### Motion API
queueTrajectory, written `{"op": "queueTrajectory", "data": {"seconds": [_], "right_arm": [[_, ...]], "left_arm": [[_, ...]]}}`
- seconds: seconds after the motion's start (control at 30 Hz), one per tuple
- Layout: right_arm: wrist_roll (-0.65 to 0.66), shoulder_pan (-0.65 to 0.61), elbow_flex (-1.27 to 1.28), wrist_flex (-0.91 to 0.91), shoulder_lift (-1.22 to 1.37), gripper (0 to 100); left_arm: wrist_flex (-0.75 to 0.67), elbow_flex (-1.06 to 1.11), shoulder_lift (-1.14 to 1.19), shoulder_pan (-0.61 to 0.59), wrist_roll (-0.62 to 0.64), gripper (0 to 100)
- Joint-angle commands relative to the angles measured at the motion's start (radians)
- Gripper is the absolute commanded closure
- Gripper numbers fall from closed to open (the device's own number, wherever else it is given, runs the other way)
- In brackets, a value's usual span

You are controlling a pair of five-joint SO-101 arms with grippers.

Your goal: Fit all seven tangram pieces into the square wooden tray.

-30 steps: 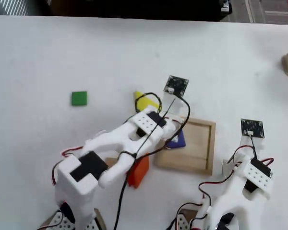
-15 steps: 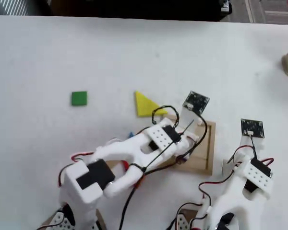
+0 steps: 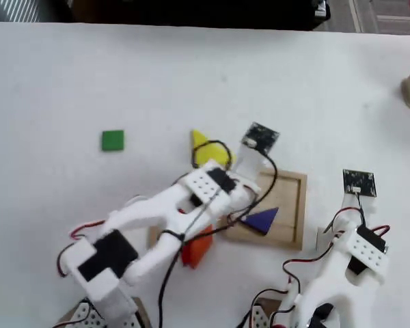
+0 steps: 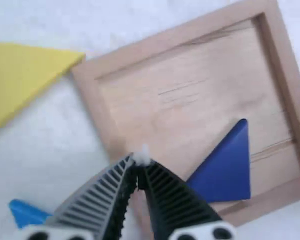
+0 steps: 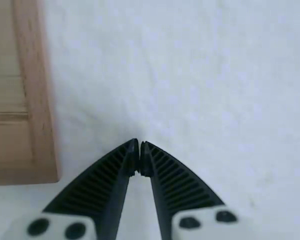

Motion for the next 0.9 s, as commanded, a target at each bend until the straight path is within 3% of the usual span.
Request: {"op": "queueTrajectory", "data": {"seconds": [0.0,0.27,0.53,0.87], "right_arm": [[0.011,-0.01,-0.008,0.012,-0.031,98.1],[0.012,-0.01,-0.008,0.013,-0.031,98.1],[0.012,-0.01,-0.008,0.013,-0.031,98.1],[0.012,-0.012,-0.006,0.012,-0.031,98.1]], "left_arm": [[-0.107,0.069,-0.102,-0.044,0.011,98],[-0.213,0.069,0.002,0.082,0.087,98],[-0.112,-0.012,0.068,0.12,0.091,98],[-0.071,0.0,0.064,0.262,0.083,98]]}}
